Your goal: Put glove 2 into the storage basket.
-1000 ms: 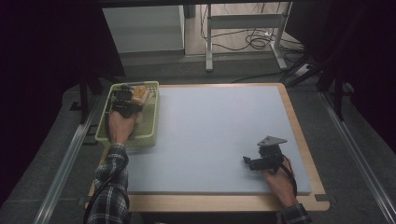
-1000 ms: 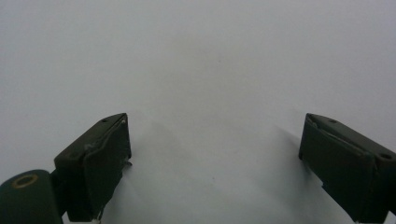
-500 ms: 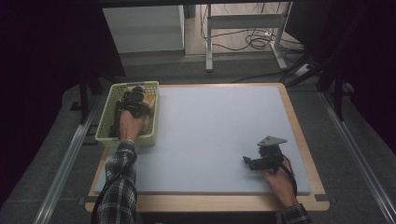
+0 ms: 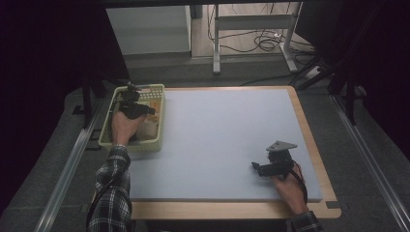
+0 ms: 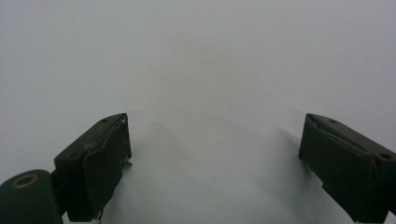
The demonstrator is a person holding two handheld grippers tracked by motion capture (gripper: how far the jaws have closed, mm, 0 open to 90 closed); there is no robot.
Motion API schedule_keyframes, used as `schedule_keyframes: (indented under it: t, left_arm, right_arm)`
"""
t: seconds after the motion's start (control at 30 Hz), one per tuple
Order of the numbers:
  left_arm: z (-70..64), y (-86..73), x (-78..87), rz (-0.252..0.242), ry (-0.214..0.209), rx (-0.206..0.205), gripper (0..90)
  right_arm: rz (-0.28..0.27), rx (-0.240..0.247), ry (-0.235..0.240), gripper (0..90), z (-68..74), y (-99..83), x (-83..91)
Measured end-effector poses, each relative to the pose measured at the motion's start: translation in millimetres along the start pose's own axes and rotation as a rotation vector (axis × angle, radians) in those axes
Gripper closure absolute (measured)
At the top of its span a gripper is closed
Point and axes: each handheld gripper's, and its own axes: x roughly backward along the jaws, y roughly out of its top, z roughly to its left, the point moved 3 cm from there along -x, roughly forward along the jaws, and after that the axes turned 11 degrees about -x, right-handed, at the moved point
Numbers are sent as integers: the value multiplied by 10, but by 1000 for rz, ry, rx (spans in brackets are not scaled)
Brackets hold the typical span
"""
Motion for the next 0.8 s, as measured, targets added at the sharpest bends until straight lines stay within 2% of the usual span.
schedule_keyframes:
  t: [0.03, 0.1, 0.13, 0.2, 0.27, 0.37, 0.43, 0.53, 0.67, 0.77, 0.8]
  left_arm:
    - [7, -14, 12, 3, 1, -7, 340]
    - [18, -49, -16, 20, 19, -20, 468]
    - [24, -89, -80, 34, 39, -23, 553]
    - [27, -108, -117, 38, 42, -22, 587]
    - [25, -134, -196, 47, 18, -10, 612]
    - [1, -133, -266, 50, 0, -5, 616]
    - [-18, -117, -274, 56, 7, -12, 613]
    - [-22, -103, -239, 58, 32, -30, 587]
    - [16, -108, -157, 35, 50, -28, 503]
    - [52, -120, -97, 17, 57, -26, 478]
    - [67, -127, -60, -2, 56, -20, 448]
  right_arm:
    - [0, 0, 0, 86, 0, 0, 0]
    - [0, 1, 0, 86, -1, 0, 0]
    - [0, 0, 0, 86, 0, 0, 1]
    - [0, 0, 0, 86, 1, 0, 0]
    - [0, 0, 0, 86, 0, 0, 0]
    - [0, -1, 0, 86, 0, 0, 0]
    - [0, 0, 0, 86, -1, 0, 0]
    - [0, 0, 0, 86, -1, 0, 1]
    - [0, 1, 0, 86, -1, 0, 0]
    - [0, -1, 0, 86, 0, 0, 0]
    - [0, 0, 0, 86, -1, 0, 0]
